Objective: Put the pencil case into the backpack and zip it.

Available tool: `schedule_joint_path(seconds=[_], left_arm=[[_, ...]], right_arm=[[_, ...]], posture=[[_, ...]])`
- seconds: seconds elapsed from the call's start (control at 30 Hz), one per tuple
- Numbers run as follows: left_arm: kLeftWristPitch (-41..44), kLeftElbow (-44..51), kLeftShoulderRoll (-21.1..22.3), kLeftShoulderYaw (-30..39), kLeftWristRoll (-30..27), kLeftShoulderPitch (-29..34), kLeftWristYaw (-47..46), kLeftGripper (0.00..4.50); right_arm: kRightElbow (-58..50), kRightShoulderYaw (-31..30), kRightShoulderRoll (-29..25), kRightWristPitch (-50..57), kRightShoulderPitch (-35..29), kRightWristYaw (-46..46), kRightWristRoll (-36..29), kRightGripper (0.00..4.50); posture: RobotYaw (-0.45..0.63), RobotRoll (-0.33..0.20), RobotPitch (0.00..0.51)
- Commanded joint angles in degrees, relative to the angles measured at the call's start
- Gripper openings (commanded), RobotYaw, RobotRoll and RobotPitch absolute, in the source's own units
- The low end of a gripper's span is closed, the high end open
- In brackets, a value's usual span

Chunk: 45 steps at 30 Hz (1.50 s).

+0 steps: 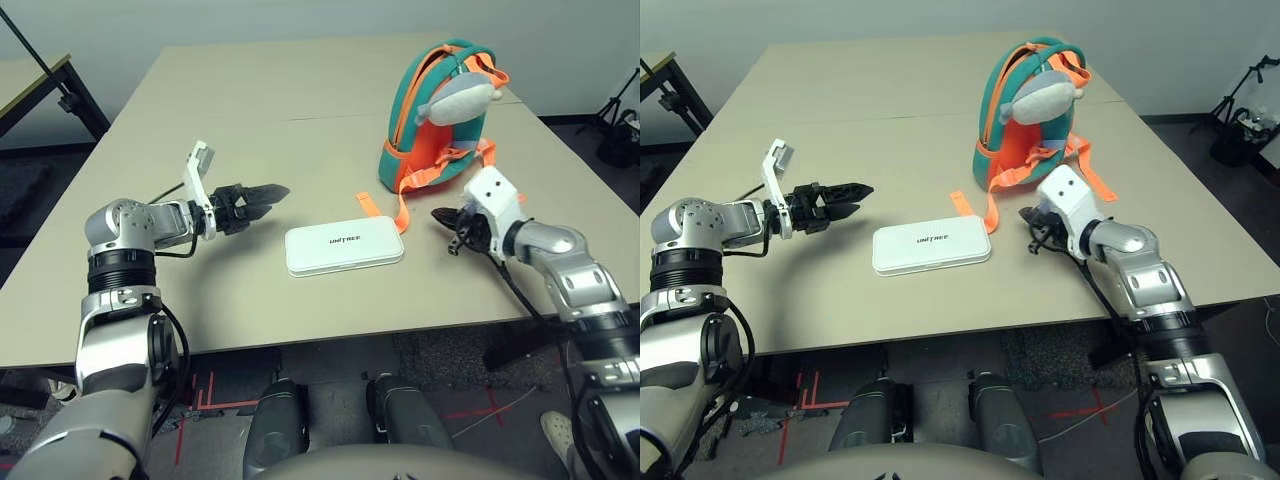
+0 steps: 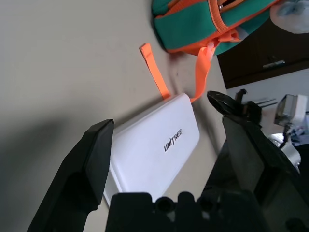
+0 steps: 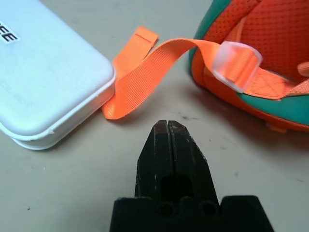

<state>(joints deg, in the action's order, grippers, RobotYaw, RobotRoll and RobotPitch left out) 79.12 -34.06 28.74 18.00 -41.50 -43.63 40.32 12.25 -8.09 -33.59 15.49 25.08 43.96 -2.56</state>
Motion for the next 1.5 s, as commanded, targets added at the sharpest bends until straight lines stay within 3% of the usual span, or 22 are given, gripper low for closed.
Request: schedule_joint_path(seconds=[0.03, 0.43, 0.8, 1.2, 1.5], left_arm=[[4.54, -1.94, 1.46, -2.06, -0.66, -0.42, 3.03, 4.50], [10.73, 0.57, 4.82, -9.18, -1.15, 2.58, 11.60, 4.50], [5.97, -4.52, 7.69, -16.67, 1.42, 3.88, 19.70, 4.50], [-2.44, -17.39, 3.73, -21.22, 8.04, -1.81, 24.70, 4.50], [-4.44, -20.90, 2.93, -23.80, 12.37, -3.83, 28.92, 4.50]], right_arm=[[2.84, -2.88, 0.35, -1.64, 2.12, 2.52, 2.02, 0.04], [6.47, -3.67, 0.95, -4.35, 4.28, 4.96, 4.05, 0.04], [6.57, -3.29, 0.88, -4.71, 4.22, 5.43, 4.39, 0.04], [6.95, -4.13, 0.51, -5.41, 4.52, 6.62, 5.74, 0.04], [5.75, -6.06, -0.62, -5.54, 3.28, 8.62, 7.56, 0.04]], posture=[[-0.14, 0.000, 0.013], [-0.13, 0.000, 0.028], [-0.14, 0.000, 0.030], [-0.16, 0.000, 0.031], [-0.16, 0.000, 0.029]])
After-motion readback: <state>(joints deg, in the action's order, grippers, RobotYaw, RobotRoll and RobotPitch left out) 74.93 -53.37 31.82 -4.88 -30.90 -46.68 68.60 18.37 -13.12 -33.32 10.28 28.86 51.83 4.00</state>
